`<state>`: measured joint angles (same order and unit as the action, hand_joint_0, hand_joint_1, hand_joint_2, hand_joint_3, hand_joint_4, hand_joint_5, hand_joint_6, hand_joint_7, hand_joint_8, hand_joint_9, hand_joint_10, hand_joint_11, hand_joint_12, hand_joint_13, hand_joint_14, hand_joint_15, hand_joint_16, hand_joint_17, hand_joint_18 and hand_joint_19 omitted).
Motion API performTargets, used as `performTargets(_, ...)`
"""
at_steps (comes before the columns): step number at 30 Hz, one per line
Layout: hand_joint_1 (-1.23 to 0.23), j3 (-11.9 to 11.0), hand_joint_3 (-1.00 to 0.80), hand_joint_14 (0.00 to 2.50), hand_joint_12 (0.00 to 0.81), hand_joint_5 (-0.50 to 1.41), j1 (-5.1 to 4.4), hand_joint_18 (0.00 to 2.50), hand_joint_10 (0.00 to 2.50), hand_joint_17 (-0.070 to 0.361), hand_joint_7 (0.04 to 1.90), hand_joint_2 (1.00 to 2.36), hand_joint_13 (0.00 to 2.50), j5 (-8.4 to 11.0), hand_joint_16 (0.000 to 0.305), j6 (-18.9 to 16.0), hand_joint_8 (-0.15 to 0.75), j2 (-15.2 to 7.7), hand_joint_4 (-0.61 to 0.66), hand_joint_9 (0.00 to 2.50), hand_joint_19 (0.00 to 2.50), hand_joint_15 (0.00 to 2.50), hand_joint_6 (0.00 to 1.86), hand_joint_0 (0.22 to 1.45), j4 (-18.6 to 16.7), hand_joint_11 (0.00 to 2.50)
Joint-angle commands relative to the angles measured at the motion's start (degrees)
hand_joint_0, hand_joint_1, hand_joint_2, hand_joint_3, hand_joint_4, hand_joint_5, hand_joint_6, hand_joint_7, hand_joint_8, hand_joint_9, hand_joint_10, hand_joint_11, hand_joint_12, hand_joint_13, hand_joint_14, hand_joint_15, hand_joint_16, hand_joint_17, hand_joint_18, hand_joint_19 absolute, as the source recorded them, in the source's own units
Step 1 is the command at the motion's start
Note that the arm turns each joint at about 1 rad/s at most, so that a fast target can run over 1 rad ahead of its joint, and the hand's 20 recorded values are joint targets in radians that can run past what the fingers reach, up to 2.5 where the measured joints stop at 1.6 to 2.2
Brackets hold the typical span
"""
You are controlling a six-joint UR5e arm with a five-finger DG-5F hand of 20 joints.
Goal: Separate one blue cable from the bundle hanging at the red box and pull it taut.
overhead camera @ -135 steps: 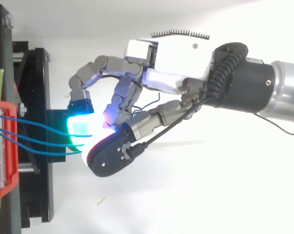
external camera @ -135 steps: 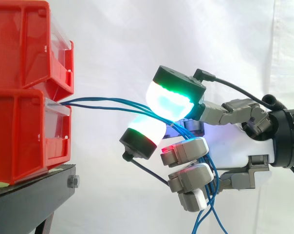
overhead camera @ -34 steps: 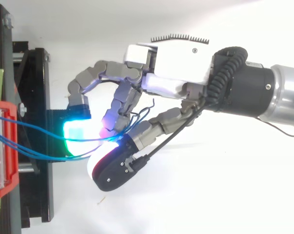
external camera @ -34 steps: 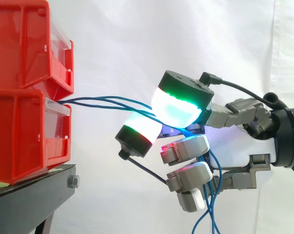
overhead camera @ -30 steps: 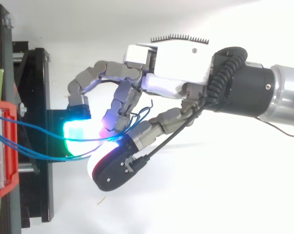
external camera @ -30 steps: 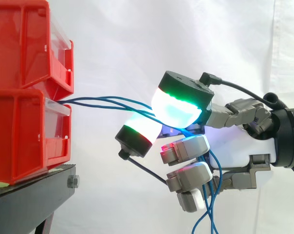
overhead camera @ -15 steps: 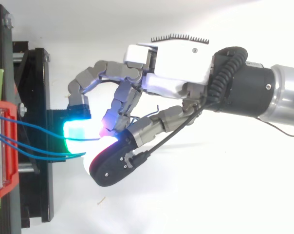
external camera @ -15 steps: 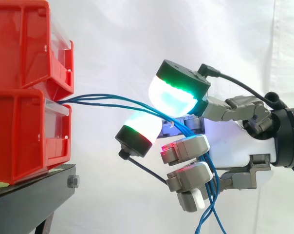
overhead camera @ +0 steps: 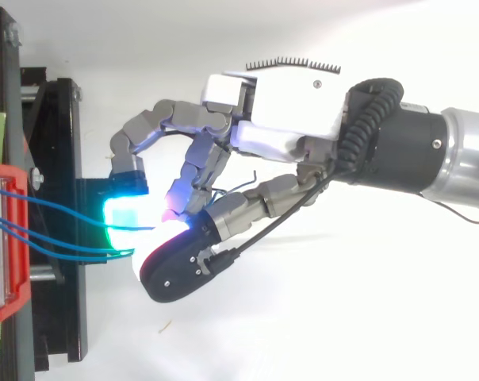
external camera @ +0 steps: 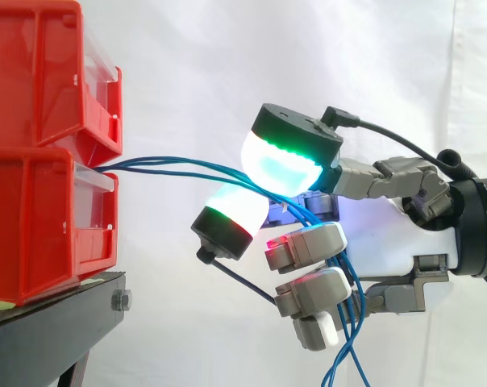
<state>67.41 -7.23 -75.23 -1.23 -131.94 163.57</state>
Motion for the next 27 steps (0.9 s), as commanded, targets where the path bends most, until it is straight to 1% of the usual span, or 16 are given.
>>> performTargets(1,-0.92,0.0,-0.35,0.02,0.316,-0.16,-0.06,0.94,0.00,0.105,1.15,1.01,1.16,0.08,0.047,0.0,0.213,0.0,-0.10,1.24,0.87,1.38,0.90,0.69,0.0,1.62)
performTargets(4,-0.93,0.0,-0.39,0.02,0.315,-0.16,-0.06,0.95,0.00,0.105,1.12,1.01,1.16,0.08,0.047,0.0,0.205,0.0,-0.11,1.23,0.86,1.37,0.91,0.70,0.0,1.63)
performTargets(5,-0.92,0.0,-0.41,0.02,0.315,-0.16,-0.06,0.94,0.00,0.105,1.12,1.01,1.16,0.08,0.047,0.0,0.216,-0.1,-0.11,1.23,0.86,1.37,0.91,0.71,0.0,1.62)
performTargets(7,-0.93,0.0,-0.50,0.02,0.310,-0.16,-0.06,0.95,0.00,0.105,1.15,1.00,1.15,0.08,0.047,0.0,0.211,0.0,-0.10,1.21,0.84,1.37,0.92,0.73,0.0,1.62)
performTargets(10,-0.91,0.0,-0.50,0.02,0.314,-0.17,-0.06,0.97,0.00,0.103,1.15,1.00,1.15,0.08,0.046,0.0,0.227,0.0,-0.04,1.19,0.82,1.36,0.94,0.74,0.0,1.63)
performTargets(14,-0.90,0.0,-0.50,0.03,0.320,-0.17,-0.15,0.98,0.00,0.102,1.08,1.00,1.16,0.17,0.046,0.0,0.237,0.0,-0.01,1.19,0.82,1.36,0.95,0.72,0.1,1.61)
performTargets(18,-0.92,0.0,-0.50,0.02,0.325,-0.17,-0.15,0.99,0.00,0.102,1.03,1.00,1.17,0.17,0.045,0.0,0.243,-0.1,-0.01,1.19,0.83,1.37,0.95,0.67,0.1,1.64)
performTargets(19,-0.89,0.0,-0.50,0.02,0.325,-0.17,-0.24,0.99,0.00,0.102,1.04,1.00,1.17,0.17,0.045,0.0,0.236,0.0,0.00,1.19,0.83,1.36,0.95,0.63,0.0,1.64)
performTargets(20,-0.88,0.0,-0.50,0.02,0.325,-0.17,-0.32,0.98,0.00,0.102,1.04,1.00,1.17,0.17,0.045,0.0,0.239,-0.1,0.01,1.19,0.84,1.38,0.95,0.63,0.0,1.62)
performTargets(22,-0.82,0.0,-0.50,0.02,0.338,-0.18,-0.32,1.00,0.06,0.107,1.03,1.00,1.17,0.17,0.048,0.0,0.252,0.0,0.03,1.16,0.84,1.37,0.94,0.56,0.0,1.59)
performTargets(24,-0.79,0.0,-0.50,0.02,0.343,-0.18,-0.41,1.00,0.08,0.109,1.01,1.00,1.17,0.26,0.048,0.0,0.260,0.0,0.04,1.16,0.85,1.37,0.94,0.55,0.0,1.56)
performTargets(27,-0.67,0.0,-0.50,0.02,0.350,-0.18,-0.41,1.00,0.11,0.113,0.99,1.00,1.17,0.26,0.050,0.0,0.266,0.0,0.05,1.15,0.85,1.36,0.94,0.52,0.1,1.53)
